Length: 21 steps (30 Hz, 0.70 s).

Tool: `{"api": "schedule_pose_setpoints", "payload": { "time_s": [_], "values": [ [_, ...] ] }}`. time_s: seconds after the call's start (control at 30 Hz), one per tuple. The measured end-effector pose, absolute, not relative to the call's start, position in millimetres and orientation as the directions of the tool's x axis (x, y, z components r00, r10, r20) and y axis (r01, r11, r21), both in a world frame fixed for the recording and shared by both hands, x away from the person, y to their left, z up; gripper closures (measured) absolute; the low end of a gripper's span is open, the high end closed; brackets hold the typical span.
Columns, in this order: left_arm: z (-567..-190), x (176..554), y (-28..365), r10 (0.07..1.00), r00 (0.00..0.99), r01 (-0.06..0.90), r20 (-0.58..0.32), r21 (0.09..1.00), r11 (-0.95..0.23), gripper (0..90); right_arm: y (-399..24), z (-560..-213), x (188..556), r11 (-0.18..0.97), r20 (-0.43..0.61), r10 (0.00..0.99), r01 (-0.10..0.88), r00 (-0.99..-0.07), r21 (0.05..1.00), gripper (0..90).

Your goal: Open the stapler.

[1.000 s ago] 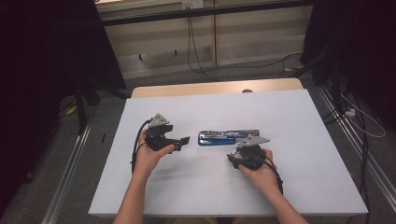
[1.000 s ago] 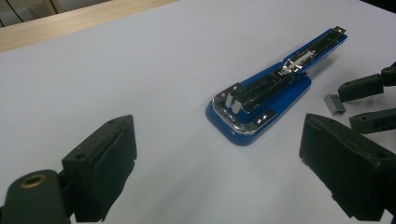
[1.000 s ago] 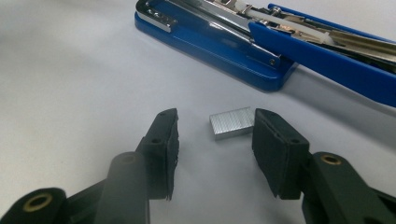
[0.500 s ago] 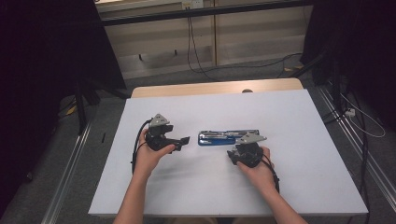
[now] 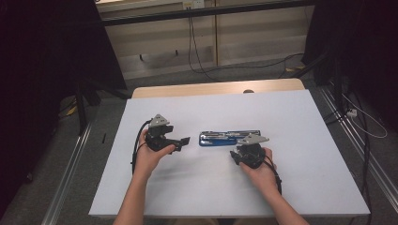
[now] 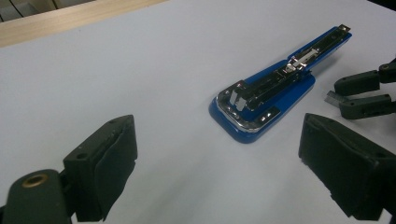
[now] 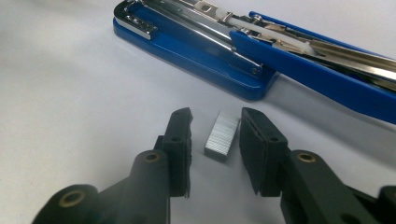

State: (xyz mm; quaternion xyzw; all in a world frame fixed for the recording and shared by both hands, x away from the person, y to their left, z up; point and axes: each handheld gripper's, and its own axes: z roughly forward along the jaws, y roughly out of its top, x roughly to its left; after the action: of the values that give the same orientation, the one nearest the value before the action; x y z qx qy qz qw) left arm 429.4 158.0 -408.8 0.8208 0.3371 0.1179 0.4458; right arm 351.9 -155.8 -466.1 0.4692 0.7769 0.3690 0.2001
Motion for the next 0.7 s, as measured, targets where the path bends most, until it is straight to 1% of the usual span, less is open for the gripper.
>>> {"api": "schedule_pose_setpoints", "payload": {
  "time_s": [0.1, 0.2, 0.23, 0.33, 0.43, 0.53, 0.63, 0.7],
  "values": [
    [-408.5, 429.2, 158.1, 0.659, 0.745, 0.448, -0.107, 0.812, -0.374, 11.7, -159.4, -466.2, 352.4, 0.274, 0.053, 0.878, 0.588, -0.477, 0.761, 70.2],
    [-408.4, 429.1, 157.9, 0.659, 0.745, 0.447, -0.106, 0.812, -0.375, 11.8, -163.0, -466.3, 354.2, 0.267, 0.06, 0.879, 0.593, -0.473, 0.76, 77.9],
    [-408.3, 428.9, 157.8, 0.659, 0.745, 0.448, -0.106, 0.812, -0.375, 11.8, -164.5, -466.3, 355.1, 0.265, 0.066, 0.877, 0.595, -0.476, 0.759, 78.3],
    [-408.0, 429.2, 158.1, 0.657, 0.747, 0.442, -0.1, 0.812, -0.38, 11.9, -166.5, -466.3, 356.4, 0.259, 0.084, 0.872, 0.601, -0.482, 0.756, 78.4],
    [-407.9, 429.4, 158.1, 0.655, 0.749, 0.439, -0.096, 0.813, -0.383, 11.9, -165.8, -466.1, 356.6, 0.27, 0.072, 0.87, 0.595, -0.487, 0.757, 77.2],
    [-408.5, 429.4, 157.5, 0.657, 0.747, 0.445, -0.103, 0.812, -0.378, 12.0, -163.8, -466.3, 358.1, 0.276, 0.074, 0.864, 0.59, -0.499, 0.758, 71.4],
    [-408.6, 429.6, 157.7, 0.655, 0.75, 0.442, -0.097, 0.81, -0.386, 12.0, -161.2, -465.9, 358.5, 0.295, 0.052, 0.864, 0.587, -0.5, 0.754, 72.1],
    [-408.5, 429.3, 157.8, 0.654, 0.75, 0.444, -0.102, 0.811, -0.382, 12.0, -161.3, -466.0, 359.3, 0.298, 0.046, 0.865, 0.585, -0.5, 0.754, 74.7]
  ]
}}
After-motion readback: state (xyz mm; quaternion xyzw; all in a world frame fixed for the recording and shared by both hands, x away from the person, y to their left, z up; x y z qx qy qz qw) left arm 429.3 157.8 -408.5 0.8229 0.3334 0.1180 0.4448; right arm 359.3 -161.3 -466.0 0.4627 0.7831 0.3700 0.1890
